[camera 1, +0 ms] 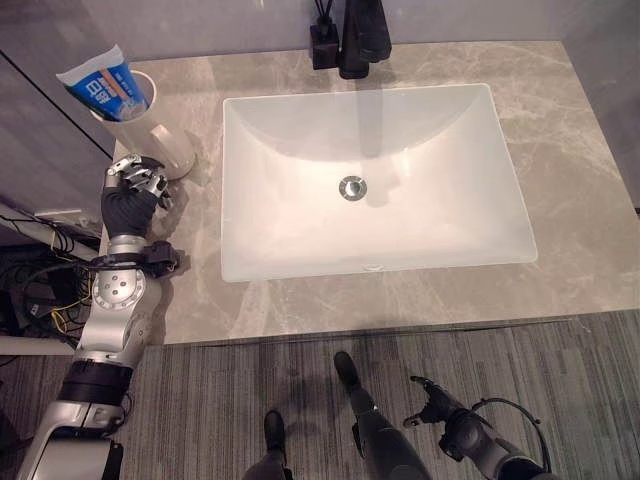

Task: Put brush and paste in cup on sink, flatten towel.

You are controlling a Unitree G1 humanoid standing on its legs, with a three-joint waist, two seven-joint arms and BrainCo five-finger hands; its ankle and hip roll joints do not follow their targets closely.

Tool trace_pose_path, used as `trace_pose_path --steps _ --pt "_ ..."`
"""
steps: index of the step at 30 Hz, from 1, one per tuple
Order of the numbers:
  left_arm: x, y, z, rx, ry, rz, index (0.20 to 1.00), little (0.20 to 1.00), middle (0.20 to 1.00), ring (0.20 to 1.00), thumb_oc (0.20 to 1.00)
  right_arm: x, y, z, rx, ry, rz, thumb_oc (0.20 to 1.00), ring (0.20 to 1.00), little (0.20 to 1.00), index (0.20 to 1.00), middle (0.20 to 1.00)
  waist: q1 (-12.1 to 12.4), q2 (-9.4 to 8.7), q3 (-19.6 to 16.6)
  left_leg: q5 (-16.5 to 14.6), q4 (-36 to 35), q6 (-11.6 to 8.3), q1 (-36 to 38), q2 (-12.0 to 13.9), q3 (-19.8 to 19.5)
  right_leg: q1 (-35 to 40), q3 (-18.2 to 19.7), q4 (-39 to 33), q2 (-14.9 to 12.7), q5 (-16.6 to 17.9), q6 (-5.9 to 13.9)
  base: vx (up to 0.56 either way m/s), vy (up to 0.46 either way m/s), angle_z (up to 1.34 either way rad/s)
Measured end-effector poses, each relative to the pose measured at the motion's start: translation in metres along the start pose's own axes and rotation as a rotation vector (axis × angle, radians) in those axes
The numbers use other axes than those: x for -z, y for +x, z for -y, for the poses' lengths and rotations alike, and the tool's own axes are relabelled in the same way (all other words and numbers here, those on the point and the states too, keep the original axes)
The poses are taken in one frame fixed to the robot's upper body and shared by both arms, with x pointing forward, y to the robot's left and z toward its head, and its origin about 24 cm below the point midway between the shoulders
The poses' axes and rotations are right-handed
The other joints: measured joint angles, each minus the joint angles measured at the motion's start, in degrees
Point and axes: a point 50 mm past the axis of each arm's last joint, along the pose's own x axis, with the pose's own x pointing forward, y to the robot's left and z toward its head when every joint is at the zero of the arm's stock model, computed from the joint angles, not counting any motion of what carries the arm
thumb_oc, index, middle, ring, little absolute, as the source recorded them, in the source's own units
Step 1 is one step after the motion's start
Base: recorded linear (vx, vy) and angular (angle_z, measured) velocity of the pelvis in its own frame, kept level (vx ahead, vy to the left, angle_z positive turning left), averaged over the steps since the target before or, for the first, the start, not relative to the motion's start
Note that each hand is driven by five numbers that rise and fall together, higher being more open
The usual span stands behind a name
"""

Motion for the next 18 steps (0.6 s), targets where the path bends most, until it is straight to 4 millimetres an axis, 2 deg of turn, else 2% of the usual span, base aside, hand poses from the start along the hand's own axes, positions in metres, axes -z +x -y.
trace_pose_path --steps 10,18 --pt "-0.006 0.016 0.001 0.002 0.050 0.012 0.200 0.200 0.200 0.200 0.200 -0.002 0.001 0.001 0.001 -0.004 0.007 1.000 1.000 1.000 1.000 1.000 -0.48 -0.19 -0.09 -0.16 0.00 -0.14 -0.35 0.12 0.28 -0.55 0.33 0.00 0.24 0.00 -0.01 0.00 0.001 -0.01" --pt "-0.009 0.032 -0.008 -0.047 0.099 0.002 0.200 0.200 0.200 0.200 0.200 -0.002 0.001 -0.001 -0.008 -0.010 0.008 1.000 1.000 1.000 1.000 1.000 -2.24 -0.30 -0.14 -0.18 0.00 -0.16 -0.35 0.16 0.46 -0.63 0.42 0.00 0.30 -0.02 -0.02 0.00 0.000 0.00"
